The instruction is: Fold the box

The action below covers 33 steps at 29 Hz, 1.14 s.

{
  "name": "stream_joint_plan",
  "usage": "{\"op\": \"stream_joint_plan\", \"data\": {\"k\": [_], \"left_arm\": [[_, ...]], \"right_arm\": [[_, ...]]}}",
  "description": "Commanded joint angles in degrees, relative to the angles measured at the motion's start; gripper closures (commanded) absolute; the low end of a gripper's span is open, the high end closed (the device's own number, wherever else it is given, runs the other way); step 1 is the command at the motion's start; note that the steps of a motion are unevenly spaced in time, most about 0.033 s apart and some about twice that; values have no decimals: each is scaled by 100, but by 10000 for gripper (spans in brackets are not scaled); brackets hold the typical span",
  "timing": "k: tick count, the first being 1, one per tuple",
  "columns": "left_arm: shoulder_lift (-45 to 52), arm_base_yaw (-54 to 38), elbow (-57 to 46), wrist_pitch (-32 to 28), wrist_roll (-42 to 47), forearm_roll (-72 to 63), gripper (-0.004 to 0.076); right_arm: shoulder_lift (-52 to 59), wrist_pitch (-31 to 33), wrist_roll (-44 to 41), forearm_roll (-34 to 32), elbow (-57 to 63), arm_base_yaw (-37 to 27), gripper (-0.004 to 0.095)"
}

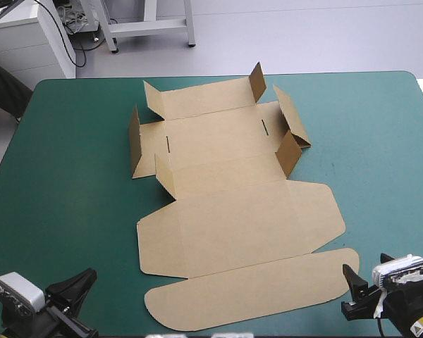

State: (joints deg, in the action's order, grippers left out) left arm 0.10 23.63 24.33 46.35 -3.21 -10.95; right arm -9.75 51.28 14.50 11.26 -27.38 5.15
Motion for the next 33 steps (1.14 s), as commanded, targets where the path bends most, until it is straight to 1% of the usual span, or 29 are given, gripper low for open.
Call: {"op": "stream_joint_plan", "data": {"k": [1, 4, 8, 12, 16, 21, 22, 26, 32, 33], "left_arm": [[-92, 54, 104, -438, 20, -109, 731], [-92, 54, 104, -438, 20, -109, 731], [-92, 54, 104, -446, 20, -109, 731], [-92, 54, 104, -446, 20, -109, 731], [-92, 54, 104, -446, 20, -109, 731], [-92, 54, 104, -446, 20, -109, 731], [-92, 54, 104, -446, 20, -109, 731], [-92, 54, 104, -446, 20, -109, 731], [-92, 54, 104, -446, 20, -109, 731], [-92, 54, 104, -446, 20, -109, 731]], "right_arm": [[-73, -322, -34, 237, -129, 17, 204], [-73, -355, -120, 423, -129, 17, 204], [-85, -326, -70, 275, -139, 17, 204], [-285, -142, -80, 275, -418, 17, 204], [-1045, -16, -101, 275, -1086, 17, 204], [-2347, 371, -53, 251, -1976, 17, 210], [-2762, 466, 1, 251, -2244, 17, 211], [-3731, 496, 162, 272, -2860, 17, 213], [-5053, 486, 354, 315, -3736, 17, 257], [-5499, 499, 378, 365, -4038, 17, 258]]}}
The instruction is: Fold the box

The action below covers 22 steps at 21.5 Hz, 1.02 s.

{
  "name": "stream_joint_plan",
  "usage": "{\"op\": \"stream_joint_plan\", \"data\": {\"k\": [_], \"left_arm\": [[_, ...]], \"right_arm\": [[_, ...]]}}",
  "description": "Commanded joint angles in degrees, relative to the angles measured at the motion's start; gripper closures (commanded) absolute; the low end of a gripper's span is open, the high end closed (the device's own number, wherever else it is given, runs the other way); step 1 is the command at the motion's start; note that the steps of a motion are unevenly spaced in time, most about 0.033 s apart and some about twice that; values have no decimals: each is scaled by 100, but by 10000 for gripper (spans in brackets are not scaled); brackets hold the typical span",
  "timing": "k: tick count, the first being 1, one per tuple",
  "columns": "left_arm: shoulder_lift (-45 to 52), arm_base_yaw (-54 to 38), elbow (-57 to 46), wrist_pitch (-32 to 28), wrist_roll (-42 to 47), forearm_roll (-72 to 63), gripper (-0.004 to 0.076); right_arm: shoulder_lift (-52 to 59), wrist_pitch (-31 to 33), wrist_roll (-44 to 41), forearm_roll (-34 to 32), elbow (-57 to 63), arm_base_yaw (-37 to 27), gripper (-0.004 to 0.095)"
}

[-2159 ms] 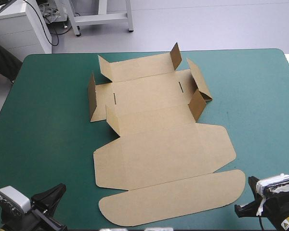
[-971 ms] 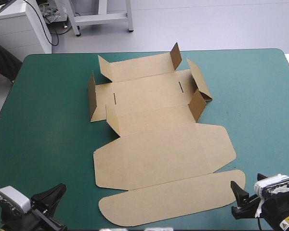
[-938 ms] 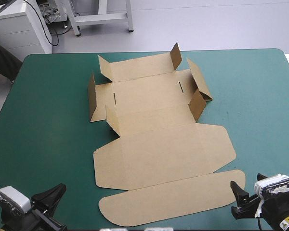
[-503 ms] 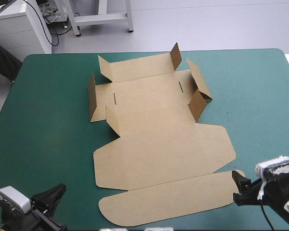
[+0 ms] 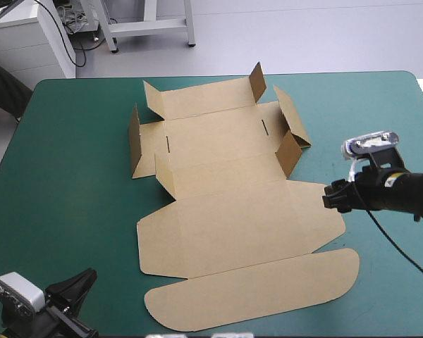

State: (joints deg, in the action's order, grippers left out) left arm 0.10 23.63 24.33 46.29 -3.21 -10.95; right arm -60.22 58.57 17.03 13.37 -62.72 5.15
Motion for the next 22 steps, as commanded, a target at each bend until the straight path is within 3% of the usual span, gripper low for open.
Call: {"op": "stream_joint_plan", "data": {"k": [1, 7, 13, 16, 22], "left_arm": [[-92, 54, 104, -440, 20, -109, 731], [-92, 54, 104, -440, 20, -109, 731], [-92, 54, 104, -440, 20, -109, 731], [-92, 54, 104, -445, 20, -88, 731], [-92, 54, 22, -667, 20, -65, 731]], "right_arm": [[-632, -229, 125, 156, -633, 17, 258], [-1935, 240, 189, 192, -1660, 17, 261], [-3749, 1283, 398, 327, -3592, 79, 261], [-4228, 1317, 373, 293, -4144, 284, 261], [-5239, 1317, 52, -427, -4786, 783, 268]]}}
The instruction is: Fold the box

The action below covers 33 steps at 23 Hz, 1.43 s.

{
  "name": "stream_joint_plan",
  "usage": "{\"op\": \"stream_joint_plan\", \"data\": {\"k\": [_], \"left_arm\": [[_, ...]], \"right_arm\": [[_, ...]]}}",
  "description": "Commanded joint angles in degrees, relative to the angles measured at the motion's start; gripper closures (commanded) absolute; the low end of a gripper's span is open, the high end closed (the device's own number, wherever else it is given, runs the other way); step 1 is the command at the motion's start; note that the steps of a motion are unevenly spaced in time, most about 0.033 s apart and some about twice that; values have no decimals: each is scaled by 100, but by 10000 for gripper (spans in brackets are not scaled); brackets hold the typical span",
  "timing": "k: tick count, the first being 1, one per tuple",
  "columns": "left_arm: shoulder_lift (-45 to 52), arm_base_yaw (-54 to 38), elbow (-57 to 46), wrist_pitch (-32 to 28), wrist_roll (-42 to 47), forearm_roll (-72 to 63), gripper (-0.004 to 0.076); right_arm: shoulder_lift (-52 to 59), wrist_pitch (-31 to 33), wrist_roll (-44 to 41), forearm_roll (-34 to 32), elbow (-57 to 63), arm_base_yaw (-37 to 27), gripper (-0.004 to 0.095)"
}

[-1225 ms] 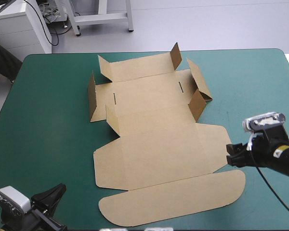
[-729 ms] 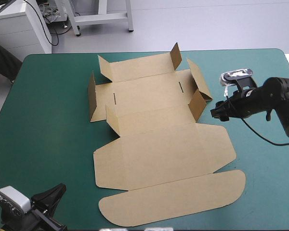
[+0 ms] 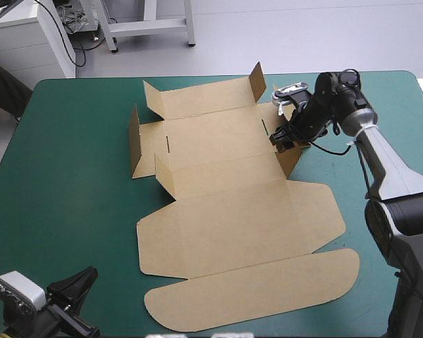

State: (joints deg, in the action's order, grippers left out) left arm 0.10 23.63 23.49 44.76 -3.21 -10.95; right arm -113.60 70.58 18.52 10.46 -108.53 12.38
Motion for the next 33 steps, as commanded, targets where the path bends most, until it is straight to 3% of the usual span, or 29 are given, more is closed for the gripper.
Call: {"op": "stream_joint_plan", "data": {"k": [1, 6, 9, 13, 14, 20, 25, 29, 33], "left_arm": [[-92, 54, 97, -514, 20, -65, 731], [-92, 54, 97, -514, 20, -65, 731], [-92, 54, 97, -520, 20, -65, 731], [-92, 54, 97, -520, 20, -65, 731], [-92, 54, 97, -520, 20, -65, 731], [-92, 54, 97, -520, 20, -52, 731], [-92, 54, 97, -520, 20, -41, 731], [-92, 54, 97, -520, 20, -41, 731], [-92, 54, 97, -520, 20, -41, 731]], "right_arm": [[8, 115, -128, -192, -205, 92, 272], [-259, 126, -224, -262, -205, 198, 296], [-291, 126, -222, -440, -205, 244, 406], [-333, 126, -236, -717, -205, 266, 742], [-370, 126, -195, -823, -205, 266, 935], [-375, 115, 1451, -835, -391, 296, 928], [-375, 126, 2955, -827, -963, 923, 928], [-375, 126, 3709, -359, -988, 1589, 929], [-375, 126, 3931, -94, -988, 1885, 928]]}}
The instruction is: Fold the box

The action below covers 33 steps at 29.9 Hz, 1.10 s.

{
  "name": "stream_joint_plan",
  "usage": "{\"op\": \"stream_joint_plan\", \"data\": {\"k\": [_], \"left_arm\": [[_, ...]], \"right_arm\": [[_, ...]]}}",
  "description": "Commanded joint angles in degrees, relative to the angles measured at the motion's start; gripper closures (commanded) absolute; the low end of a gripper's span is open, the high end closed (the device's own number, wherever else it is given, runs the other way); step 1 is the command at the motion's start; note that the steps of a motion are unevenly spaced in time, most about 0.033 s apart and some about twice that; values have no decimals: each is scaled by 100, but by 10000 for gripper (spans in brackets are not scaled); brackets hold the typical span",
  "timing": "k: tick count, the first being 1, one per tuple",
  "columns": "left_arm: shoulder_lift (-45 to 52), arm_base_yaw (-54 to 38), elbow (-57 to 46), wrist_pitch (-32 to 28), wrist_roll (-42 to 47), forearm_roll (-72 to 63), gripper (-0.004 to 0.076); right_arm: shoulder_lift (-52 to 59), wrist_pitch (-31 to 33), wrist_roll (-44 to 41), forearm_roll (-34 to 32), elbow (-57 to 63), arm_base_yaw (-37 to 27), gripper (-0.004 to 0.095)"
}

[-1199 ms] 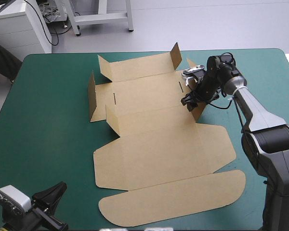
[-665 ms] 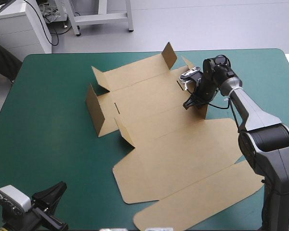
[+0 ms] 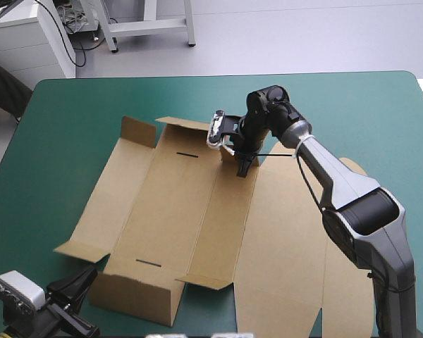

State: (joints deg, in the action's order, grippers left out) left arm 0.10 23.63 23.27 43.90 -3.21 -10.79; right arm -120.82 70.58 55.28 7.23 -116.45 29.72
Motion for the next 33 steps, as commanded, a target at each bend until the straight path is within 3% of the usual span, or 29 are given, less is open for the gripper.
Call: {"op": "stream_joint_plan", "data": {"k": [1, 11, 14, 19, 22, 33], "left_arm": [[-92, 54, 118, -434, 20, -57, 731], [-92, 54, 118, -434, 20, -57, 731], [-92, 54, 118, -434, 20, -57, 731], [-92, 54, 118, -434, 20, -57, 731], [-92, 54, 118, -434, 20, -57, 731], [-92, 54, 118, -434, 20, -57, 731]], "right_arm": [[347, 126, 283, 228, -195, 229, 928], [-20, -180, 409, 113, -195, 283, 910], [-124, -160, 409, 121, -195, 283, 804], [-140, 38, 409, 175, -298, 283, 526], [-124, 129, 189, 164, -506, 283, 433], [735, 129, -1486, -675, -1232, 283, 427]]}}
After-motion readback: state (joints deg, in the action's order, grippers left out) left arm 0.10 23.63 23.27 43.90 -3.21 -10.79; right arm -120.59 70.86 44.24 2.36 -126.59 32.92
